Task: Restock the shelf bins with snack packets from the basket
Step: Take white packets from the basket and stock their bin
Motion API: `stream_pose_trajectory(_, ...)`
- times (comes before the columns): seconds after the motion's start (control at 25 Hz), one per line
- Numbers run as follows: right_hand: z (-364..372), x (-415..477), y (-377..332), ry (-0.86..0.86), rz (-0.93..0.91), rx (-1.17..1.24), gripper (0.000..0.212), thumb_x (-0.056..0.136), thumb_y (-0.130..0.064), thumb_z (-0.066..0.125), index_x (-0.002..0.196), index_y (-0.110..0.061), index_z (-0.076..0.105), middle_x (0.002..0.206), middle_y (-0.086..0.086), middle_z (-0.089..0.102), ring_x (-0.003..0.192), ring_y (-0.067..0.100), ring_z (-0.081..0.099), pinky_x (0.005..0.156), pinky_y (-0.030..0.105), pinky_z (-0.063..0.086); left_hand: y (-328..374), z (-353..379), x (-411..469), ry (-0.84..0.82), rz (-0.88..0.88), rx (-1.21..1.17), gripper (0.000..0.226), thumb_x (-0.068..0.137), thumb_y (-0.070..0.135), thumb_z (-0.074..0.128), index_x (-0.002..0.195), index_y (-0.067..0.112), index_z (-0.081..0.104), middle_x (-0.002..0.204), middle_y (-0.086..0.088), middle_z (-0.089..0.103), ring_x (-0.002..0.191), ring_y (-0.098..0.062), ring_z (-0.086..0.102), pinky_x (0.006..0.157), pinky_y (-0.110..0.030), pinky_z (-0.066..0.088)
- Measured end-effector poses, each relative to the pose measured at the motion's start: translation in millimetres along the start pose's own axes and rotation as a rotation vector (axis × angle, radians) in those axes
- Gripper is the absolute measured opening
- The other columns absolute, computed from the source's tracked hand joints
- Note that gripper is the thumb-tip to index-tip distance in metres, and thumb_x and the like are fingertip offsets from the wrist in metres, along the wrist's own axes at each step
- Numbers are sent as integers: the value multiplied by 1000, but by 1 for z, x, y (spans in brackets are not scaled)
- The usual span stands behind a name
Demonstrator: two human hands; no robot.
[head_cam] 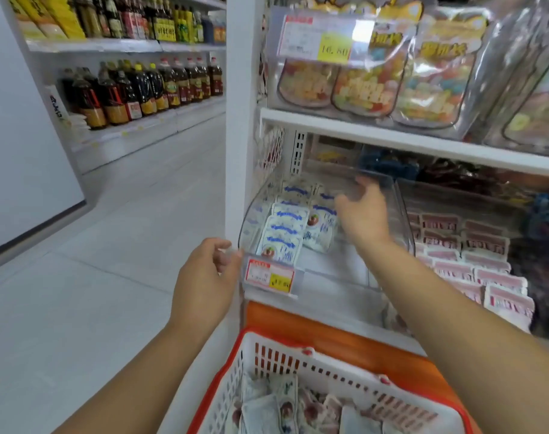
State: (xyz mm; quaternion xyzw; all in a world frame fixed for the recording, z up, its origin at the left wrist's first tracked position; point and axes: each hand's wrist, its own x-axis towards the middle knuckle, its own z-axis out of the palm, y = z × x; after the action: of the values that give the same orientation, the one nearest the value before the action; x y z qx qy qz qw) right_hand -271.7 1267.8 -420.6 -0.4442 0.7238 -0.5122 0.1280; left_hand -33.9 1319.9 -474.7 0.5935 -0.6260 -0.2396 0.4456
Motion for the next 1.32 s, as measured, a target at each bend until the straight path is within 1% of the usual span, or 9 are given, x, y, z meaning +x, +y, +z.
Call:
stream_pose_trajectory(0.08, -26, -60, -10, 48, -232, 225, 40, 89, -6, 53, 125, -22, 51, 119, 3, 55, 84, 0, 53, 76, 18, 47, -14, -1, -19, 29, -7, 53, 17, 95, 36, 55, 104, 23, 54, 77, 6, 60, 72, -7, 56, 62, -22, 39)
stream_pose_trajectory(0.2, -41, -158, 39, -104, -320, 139, 35, 91, 0, 51, 114, -25, 56, 108, -3, 54, 89, 1, 54, 70, 14, 45, -49, 19, -79, -199, 6, 268, 15, 96, 39, 52, 104, 27, 53, 83, 6, 61, 72, -8, 56, 65, -28, 42)
stream_pose_trajectory(0.32, -32, -221, 112, -463, -141, -175, 29, 94, -6, 51, 114, -26, 57, 110, -6, 51, 92, 6, 58, 78, 19, 46, -92, 50, -142, -648, -36, 419, 31, 95, 34, 56, 125, 26, 54, 120, 3, 59, 99, -12, 60, 84, -28, 48)
stream_pose_trajectory(0.4, -32, -240, 158, -709, 102, -345, 28, 97, -7, 47, 114, -26, 57, 112, -4, 53, 98, 18, 59, 80, 21, 43, -118, 67, -174, -796, -113, 464, 47, 94, 30, 58, 138, 22, 46, 138, -3, 49, 120, -19, 53, 99, -28, 42)
stream_pose_trajectory(0.56, -47, -256, 211, -830, 326, -410, 52, 98, -7, 41, 148, -21, 37, 144, 1, 45, 102, 15, 56, 66, 21, 42, -141, 91, -211, -797, -316, 348, 67, 91, 32, 62, 150, 25, 31, 151, -5, 34, 134, -22, 42, 105, -26, 35)
stream_pose_trajectory(0.72, -44, -253, 211, -793, 402, -325, 47, 101, -11, 40, 148, -18, 36, 139, -2, 48, 95, 7, 53, 68, 20, 42, -160, 118, -205, -630, -447, 141, 81, 70, 41, 76, 141, 34, 38, 139, -3, 52, 119, -18, 56, 101, -40, 49)
stream_pose_trajectory(0.88, -41, -262, 217, -801, 475, -312, 36, 100, -14, 40, 134, -22, 48, 130, 0, 54, 79, 10, 55, 62, 23, 43, -148, 130, -194, -494, -625, 131, 74, 76, 20, 81, 137, 16, 39, 131, -12, 53, 114, -28, 58, 97, -40, 49)
stream_pose_trajectory(1.08, -44, -263, 221, -781, 525, -264, 30, 98, -15, 46, 125, -25, 53, 111, 0, 56, 61, 8, 45, 56, 21, 36, -156, 134, -176, -775, -114, 812, 106, 71, 51, 78, 151, 26, 14, 147, -4, 27, 137, -29, 27, 114, -44, 27)
stream_pose_trajectory(1.32, -47, -260, 230, -676, 716, -125, 26, 93, -9, 49, 113, -24, 59, 93, 5, 66, 63, 20, 59, 58, 30, 53, -144, 129, -175, -586, -45, 773, 61, 78, 54, 68, 132, 31, 52, 129, 2, 52, 122, -24, 38, 103, -36, 30)
